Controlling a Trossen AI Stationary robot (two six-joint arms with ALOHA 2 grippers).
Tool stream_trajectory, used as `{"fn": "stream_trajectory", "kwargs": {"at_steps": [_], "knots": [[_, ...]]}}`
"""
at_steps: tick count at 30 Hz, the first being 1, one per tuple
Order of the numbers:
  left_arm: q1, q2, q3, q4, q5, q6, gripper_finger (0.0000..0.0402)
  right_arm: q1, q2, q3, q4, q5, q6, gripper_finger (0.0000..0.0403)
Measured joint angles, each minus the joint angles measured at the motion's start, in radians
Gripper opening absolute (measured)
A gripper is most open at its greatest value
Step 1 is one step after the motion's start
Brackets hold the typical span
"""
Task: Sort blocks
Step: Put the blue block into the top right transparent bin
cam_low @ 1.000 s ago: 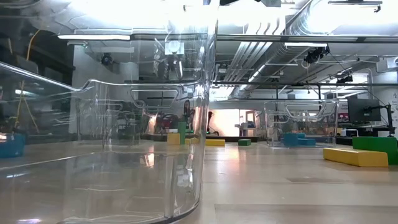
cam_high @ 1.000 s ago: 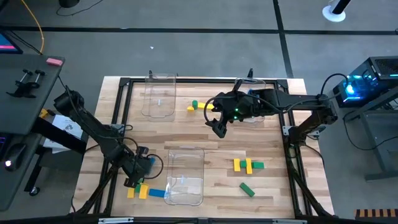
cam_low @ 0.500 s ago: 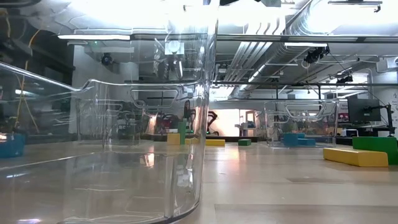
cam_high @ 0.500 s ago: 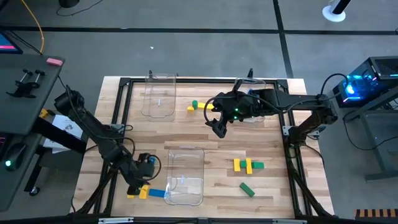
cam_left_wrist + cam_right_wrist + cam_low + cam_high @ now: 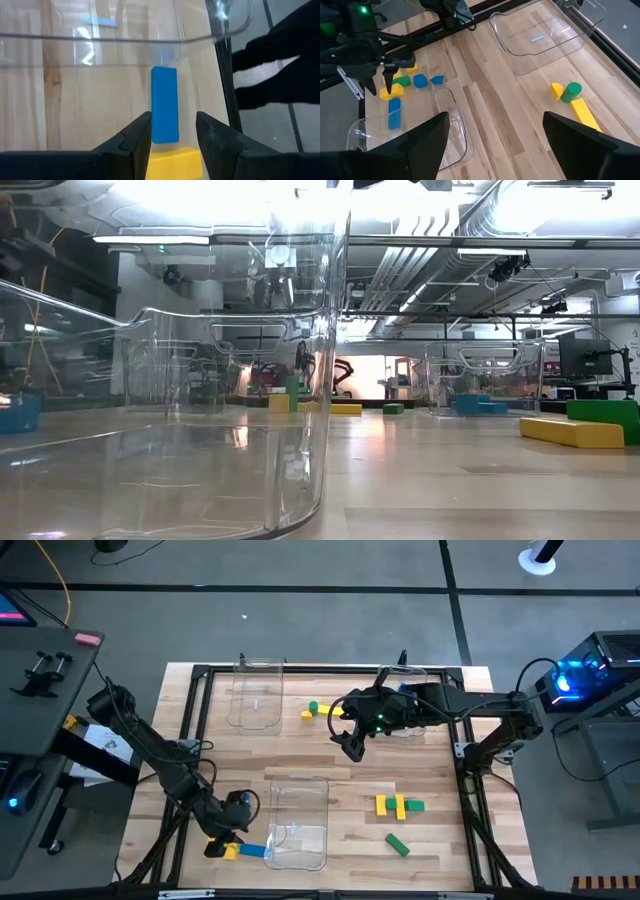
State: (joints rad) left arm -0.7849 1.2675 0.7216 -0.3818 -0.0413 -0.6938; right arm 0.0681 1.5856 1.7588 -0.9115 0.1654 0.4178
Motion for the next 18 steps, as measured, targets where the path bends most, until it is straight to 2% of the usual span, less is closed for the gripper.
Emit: {"fn": "stream_trajectory", "kwargs": {"at_steps": [4, 10, 15, 18], "knots": [[0.000, 0.000, 0.000, -0.013, 0.004, 0.018, 0.0152, 0.000, 0.000, 0.000, 0.000, 0.000, 0.000, 0.0318], [0.000, -0.002, 0.000, -0.062, 0.006, 0.103, 0.0195, 0.000, 0.000, 0.000, 0.000, 0.000, 0.002, 0.0318], [0.000, -0.002, -0.001, -0.066, 0.019, 0.012, 0.0199, 0.000, 0.000, 0.000, 0.000, 0.000, 0.001, 0.0318], [-0.002, -0.002, -0.006, -0.079, -0.029, 0.052, 0.0198, 0.000, 0.000, 0.000, 0.000, 0.000, 0.002, 0.0318]]}}
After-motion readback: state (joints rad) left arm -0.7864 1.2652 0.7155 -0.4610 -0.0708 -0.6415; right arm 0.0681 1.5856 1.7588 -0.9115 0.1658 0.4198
